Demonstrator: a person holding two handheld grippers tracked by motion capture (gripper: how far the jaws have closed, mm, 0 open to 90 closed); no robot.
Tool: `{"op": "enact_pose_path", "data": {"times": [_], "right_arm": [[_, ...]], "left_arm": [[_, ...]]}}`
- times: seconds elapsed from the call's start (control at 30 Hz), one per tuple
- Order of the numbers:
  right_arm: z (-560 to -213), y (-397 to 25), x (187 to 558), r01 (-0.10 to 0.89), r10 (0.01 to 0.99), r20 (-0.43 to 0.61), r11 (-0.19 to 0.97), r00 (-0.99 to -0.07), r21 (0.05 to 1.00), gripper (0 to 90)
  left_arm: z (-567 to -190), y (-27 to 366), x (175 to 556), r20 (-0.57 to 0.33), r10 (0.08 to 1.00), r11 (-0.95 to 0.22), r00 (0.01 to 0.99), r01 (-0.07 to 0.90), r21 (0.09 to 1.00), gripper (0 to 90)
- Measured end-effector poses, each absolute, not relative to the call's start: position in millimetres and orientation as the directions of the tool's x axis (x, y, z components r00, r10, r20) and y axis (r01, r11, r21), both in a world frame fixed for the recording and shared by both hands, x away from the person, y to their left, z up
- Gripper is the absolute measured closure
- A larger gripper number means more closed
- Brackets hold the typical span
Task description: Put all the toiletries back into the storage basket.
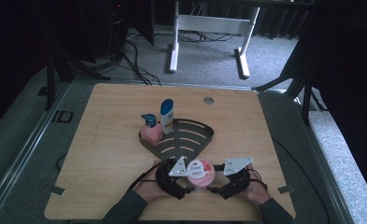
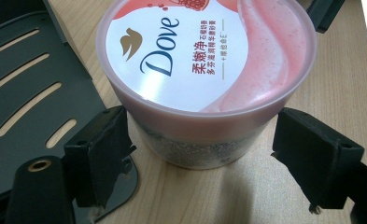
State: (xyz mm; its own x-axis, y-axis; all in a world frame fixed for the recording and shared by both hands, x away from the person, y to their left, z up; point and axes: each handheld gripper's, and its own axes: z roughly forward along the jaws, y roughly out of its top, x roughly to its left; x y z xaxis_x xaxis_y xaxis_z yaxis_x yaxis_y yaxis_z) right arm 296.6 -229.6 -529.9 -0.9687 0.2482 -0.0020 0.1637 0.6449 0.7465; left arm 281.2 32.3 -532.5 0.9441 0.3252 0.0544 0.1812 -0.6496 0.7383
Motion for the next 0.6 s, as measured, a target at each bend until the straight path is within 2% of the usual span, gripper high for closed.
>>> {"op": "enact_pose_path", "data": {"times": [0.17, 0.3, 0.6], "right_arm": [[-529.2, -228.9, 295.5, 0.163, 0.251, -0.008, 0.65, -0.968, 0.742, 20.4], [-529.2, -229.2, 295.2, 0.162, 0.251, -0.008, 0.65, -0.968, 0.742, 20.4], [-528.8, -229.0, 294.3, 0.159, 0.254, -0.017, 0.653, -0.967, 0.74, 20.2]], "left_arm": [[-532.0, 31.9, 280.4, 0.058, 0.326, -0.652, 0.944, 0.18, 0.736, 19.3], [-532.7, 33.7, 281.9, 0.015, 0.332, -0.624, 0.943, 0.208, 0.753, 19.5], [-531.1, 34.7, 280.0, 0.03, 0.336, -0.628, 0.941, 0.2, 0.752, 22.2]]}}
